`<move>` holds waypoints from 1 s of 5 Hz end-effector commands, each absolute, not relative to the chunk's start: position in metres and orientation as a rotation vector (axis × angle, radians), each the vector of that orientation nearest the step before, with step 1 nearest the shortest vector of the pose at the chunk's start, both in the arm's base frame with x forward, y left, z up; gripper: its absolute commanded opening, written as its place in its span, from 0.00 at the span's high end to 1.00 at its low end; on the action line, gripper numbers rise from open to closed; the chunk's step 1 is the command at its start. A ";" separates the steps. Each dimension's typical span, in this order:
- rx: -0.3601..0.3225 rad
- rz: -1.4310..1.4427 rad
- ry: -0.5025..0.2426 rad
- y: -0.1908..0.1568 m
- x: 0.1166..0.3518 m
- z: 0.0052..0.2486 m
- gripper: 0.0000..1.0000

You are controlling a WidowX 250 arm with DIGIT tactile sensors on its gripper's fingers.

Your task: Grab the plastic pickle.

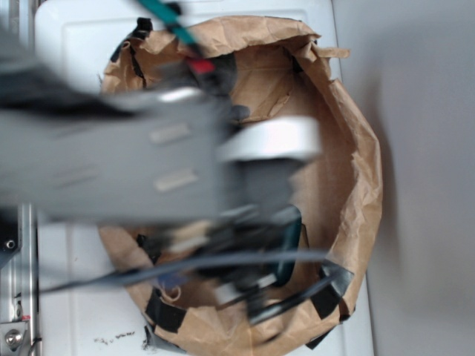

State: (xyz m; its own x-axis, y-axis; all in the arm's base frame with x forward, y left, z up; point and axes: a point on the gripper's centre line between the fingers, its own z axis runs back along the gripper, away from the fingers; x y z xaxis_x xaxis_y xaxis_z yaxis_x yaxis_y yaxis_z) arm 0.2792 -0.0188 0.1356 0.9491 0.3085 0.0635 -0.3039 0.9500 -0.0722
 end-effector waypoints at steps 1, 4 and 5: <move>-0.115 0.537 -0.147 -0.020 0.368 0.117 0.00; -0.150 0.756 -0.267 -0.032 0.338 0.132 0.00; -0.150 0.756 -0.267 -0.032 0.338 0.132 0.00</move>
State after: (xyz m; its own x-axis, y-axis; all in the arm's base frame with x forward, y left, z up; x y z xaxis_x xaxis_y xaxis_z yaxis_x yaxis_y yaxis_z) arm 0.3340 -0.0357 0.1102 0.7116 0.6882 0.1413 -0.6662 0.7249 -0.1754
